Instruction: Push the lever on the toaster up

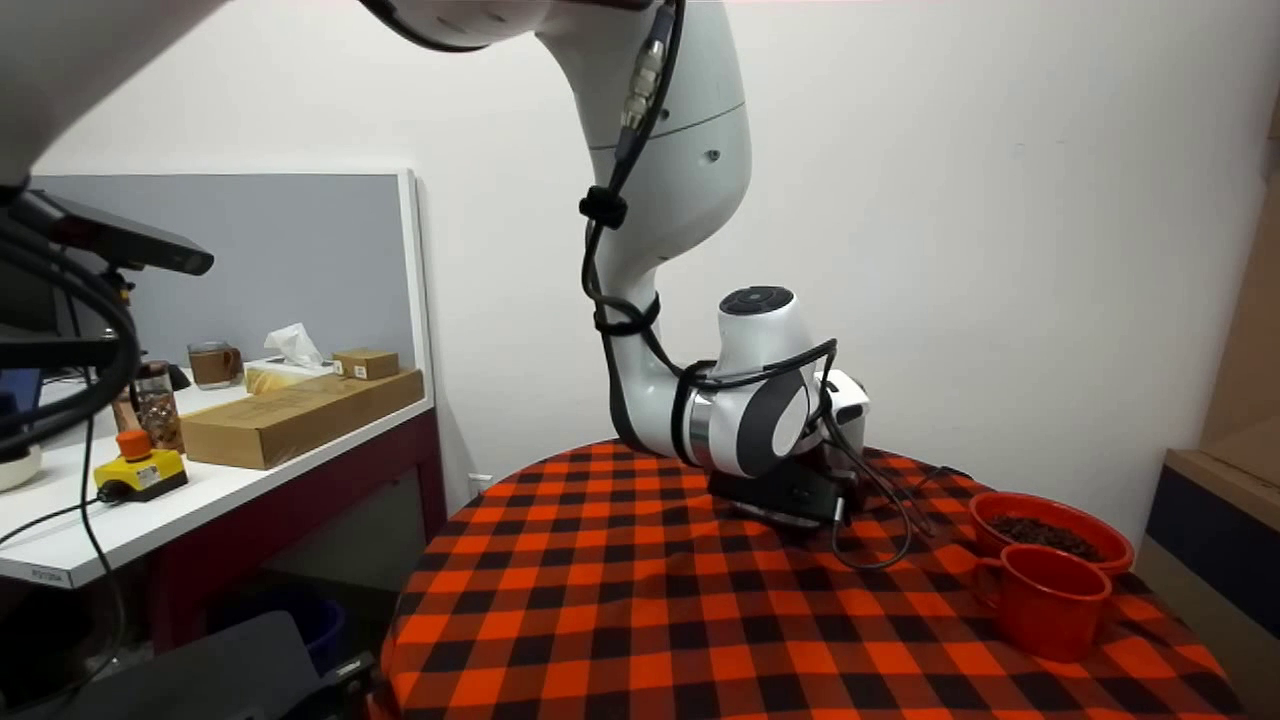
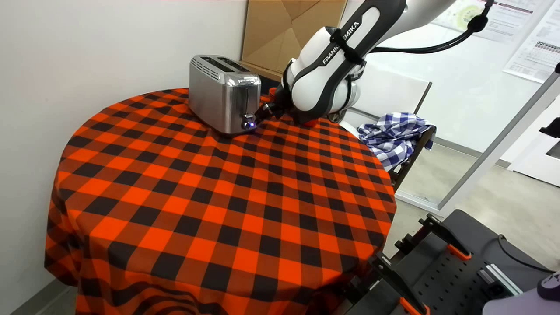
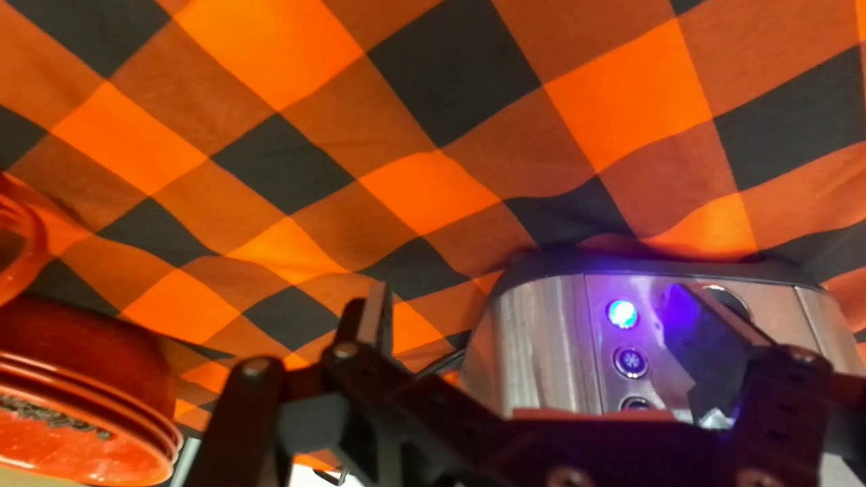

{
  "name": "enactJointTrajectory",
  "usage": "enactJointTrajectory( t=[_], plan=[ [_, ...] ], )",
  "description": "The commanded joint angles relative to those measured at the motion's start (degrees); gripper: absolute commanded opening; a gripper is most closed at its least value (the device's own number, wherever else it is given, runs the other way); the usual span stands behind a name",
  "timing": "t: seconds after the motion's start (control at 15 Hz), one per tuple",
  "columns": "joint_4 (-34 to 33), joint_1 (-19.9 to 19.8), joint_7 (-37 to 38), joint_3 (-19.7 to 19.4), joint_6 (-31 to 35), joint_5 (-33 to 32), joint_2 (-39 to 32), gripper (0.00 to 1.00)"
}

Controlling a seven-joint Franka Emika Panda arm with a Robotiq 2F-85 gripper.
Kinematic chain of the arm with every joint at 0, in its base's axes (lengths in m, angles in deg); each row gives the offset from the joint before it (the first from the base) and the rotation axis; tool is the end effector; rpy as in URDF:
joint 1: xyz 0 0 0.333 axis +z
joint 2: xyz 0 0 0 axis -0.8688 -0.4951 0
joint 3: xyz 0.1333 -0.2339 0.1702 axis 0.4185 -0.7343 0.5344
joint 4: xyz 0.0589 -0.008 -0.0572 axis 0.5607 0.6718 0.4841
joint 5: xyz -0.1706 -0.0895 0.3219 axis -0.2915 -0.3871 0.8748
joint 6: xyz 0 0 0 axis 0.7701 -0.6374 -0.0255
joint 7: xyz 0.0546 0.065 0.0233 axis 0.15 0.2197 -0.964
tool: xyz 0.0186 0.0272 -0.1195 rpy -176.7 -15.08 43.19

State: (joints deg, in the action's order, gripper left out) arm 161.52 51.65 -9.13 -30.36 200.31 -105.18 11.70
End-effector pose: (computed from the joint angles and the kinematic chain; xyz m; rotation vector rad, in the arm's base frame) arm 0.6438 -0.0225 0.1305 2.9932 0.3215 0.8182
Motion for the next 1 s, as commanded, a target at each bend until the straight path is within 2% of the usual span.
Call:
enactJointTrajectory(
  t=[0.0,0.47,0.93],
  plan=[
    [-3.02,1.08,-2.46,-0.52,-2.71,2.56,-1.91,1.0],
    [-5.52,1.2,-2.5,-0.86,-4.01,3.74,-3.98,1.0],
    [-6.95,2.12,-1.47,-1.2,1.74,6.29,-6.26,1.0]
  ],
)
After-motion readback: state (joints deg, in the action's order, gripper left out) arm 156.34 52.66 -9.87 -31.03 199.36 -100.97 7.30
